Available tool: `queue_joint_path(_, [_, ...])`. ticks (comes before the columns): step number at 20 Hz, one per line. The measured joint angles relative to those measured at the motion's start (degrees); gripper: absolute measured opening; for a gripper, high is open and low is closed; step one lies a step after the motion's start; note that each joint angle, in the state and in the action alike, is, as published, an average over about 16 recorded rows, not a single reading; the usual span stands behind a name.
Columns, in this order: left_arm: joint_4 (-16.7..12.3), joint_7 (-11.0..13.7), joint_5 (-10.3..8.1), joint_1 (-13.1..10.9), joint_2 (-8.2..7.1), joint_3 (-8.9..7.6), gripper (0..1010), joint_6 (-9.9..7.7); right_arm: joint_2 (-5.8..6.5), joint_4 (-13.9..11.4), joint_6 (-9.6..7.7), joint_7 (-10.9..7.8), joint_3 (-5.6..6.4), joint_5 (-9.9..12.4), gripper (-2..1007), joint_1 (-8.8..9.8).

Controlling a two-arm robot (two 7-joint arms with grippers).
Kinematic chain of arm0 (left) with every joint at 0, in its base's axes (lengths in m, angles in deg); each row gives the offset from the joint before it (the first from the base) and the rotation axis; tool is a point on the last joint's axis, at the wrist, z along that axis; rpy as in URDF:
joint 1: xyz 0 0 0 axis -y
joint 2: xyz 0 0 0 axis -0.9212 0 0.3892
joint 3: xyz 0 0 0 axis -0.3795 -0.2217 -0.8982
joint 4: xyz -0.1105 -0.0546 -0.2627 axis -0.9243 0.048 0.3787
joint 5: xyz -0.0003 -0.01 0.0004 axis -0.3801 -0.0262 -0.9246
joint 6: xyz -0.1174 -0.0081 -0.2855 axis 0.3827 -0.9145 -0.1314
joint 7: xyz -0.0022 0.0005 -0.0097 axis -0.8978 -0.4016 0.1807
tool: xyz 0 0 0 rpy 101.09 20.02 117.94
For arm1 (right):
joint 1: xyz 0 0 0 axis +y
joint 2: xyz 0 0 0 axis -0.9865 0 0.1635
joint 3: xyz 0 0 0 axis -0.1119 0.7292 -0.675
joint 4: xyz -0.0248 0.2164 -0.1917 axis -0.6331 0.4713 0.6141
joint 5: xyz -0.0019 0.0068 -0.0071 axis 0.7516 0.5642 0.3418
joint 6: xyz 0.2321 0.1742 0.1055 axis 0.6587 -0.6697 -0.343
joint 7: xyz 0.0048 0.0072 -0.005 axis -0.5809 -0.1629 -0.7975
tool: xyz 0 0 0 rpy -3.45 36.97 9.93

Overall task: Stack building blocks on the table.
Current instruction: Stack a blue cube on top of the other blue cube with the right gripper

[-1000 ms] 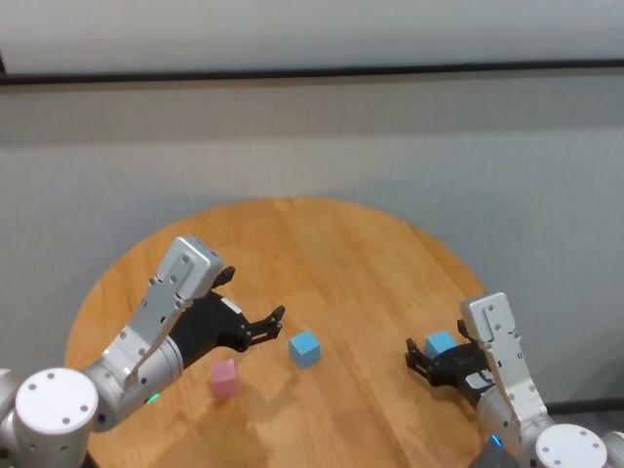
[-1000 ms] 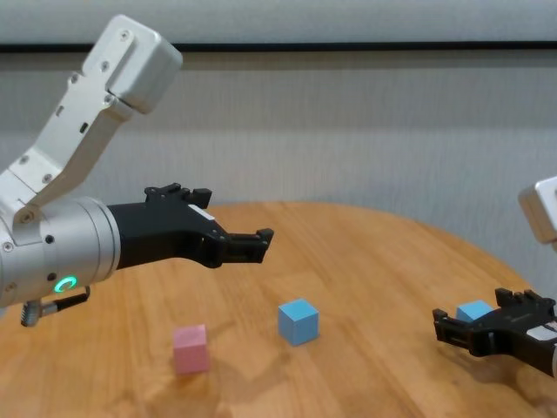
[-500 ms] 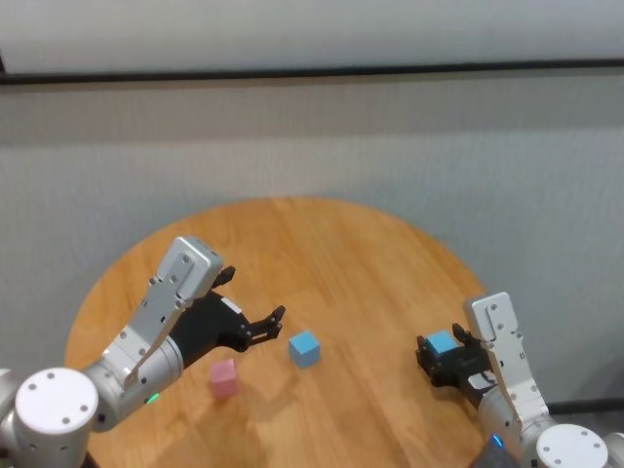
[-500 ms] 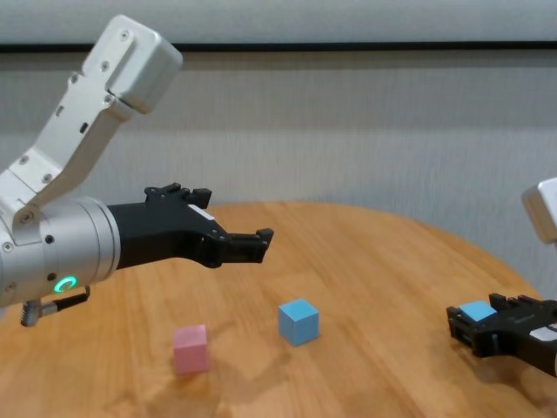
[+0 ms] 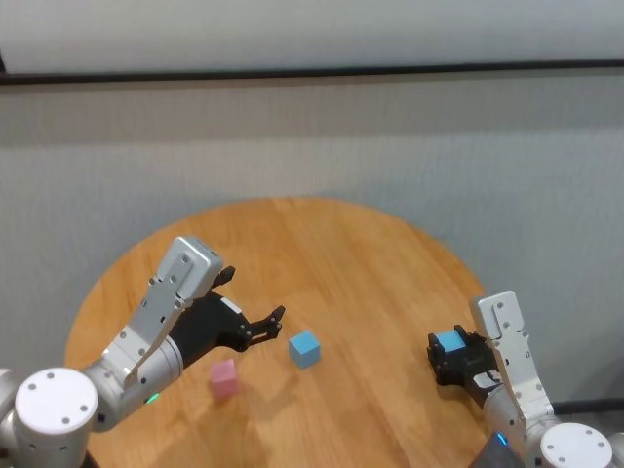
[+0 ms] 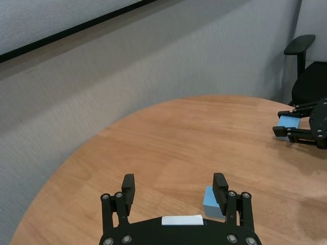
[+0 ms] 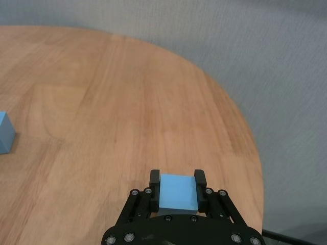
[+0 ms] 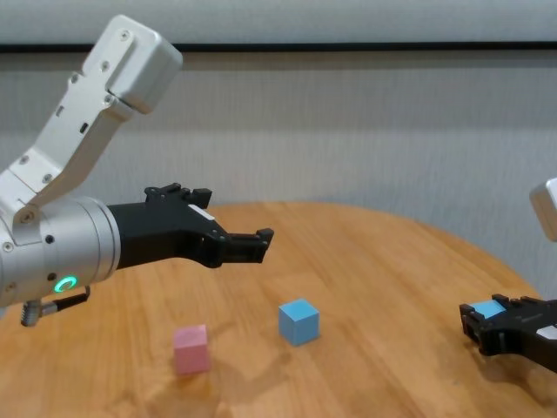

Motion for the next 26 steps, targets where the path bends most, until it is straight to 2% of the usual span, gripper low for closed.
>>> queue_joint_path(6, [0.0,0.0,0.00,0.0,0.00,0.00,1002,0.00,-0.20,-1.4,0.95,-2.36,-0.26,-0.7,377,0.04])
queue_joint_path(13, [0.0,0.0,0.00,0.0,0.00,0.00,1002,0.00,-1.16,-4.4,2.26,-5.89,-1.49,-1.4,377,-0.53])
queue_joint_path(20, [0.0,0.0,0.00,0.0,0.00,0.00,1002,0.00,-3.15,-5.9,2.14,-7.43,-2.47,-2.3,377,-2.04])
queue_joint_path(26, [0.0,0.0,0.00,0.0,0.00,0.00,1002,0.00,-5.51,-4.0,1.52,-7.73,-3.06,-3.4,377,-4.12])
